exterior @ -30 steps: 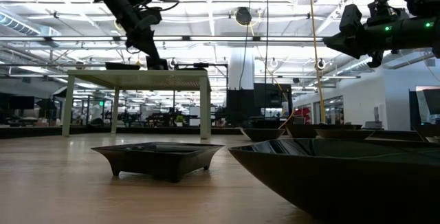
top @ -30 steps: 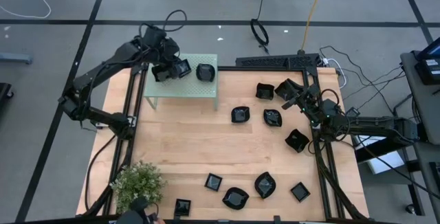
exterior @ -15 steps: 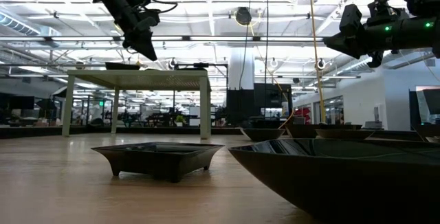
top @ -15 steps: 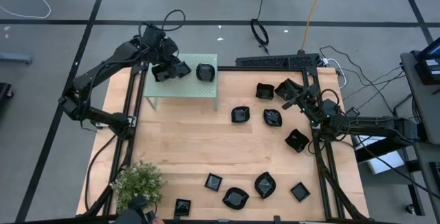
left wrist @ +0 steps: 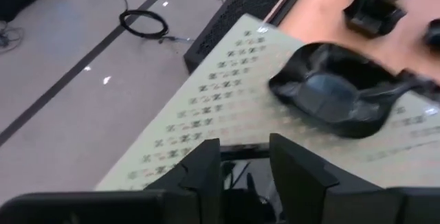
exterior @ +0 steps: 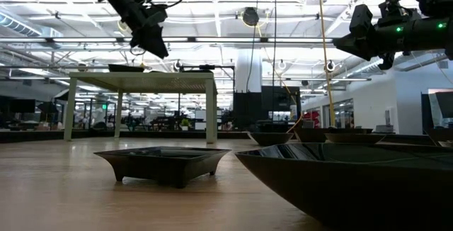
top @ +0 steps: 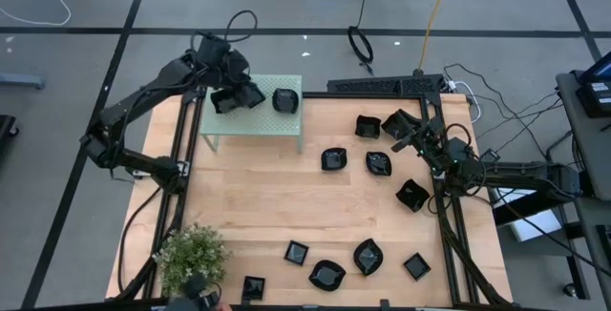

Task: Pick & Place Mini shaped plates
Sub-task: Stack the top left square plate on top of the square plate on the shelf

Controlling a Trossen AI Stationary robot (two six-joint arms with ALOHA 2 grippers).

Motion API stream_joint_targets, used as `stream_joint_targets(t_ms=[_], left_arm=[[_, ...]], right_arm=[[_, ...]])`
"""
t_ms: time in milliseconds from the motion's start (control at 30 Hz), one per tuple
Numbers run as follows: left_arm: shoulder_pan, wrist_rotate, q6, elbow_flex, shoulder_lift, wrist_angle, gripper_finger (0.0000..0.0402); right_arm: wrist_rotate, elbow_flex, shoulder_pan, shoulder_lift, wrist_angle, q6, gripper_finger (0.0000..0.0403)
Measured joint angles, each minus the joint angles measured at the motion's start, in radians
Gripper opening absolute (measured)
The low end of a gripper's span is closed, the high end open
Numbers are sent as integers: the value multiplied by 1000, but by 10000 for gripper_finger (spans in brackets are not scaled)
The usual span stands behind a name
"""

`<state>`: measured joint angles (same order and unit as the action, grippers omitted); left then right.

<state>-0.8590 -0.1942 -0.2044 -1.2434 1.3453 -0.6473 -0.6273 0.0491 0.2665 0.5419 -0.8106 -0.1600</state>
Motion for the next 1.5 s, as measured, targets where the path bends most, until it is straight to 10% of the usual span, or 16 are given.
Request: stream_joint_targets(t_ms=[633, 1133, 1500], left_arm=[[378, 19, 62, 0, 11, 21, 145], [916, 260, 519, -2, 105, 119, 145], [1212, 213, 243, 0, 329, 122, 145]], right_arm=[[0, 0, 0, 0, 0, 0, 52], [0, 0, 0, 0, 0, 0, 52], [0, 0, 0, 0, 0, 0, 52]])
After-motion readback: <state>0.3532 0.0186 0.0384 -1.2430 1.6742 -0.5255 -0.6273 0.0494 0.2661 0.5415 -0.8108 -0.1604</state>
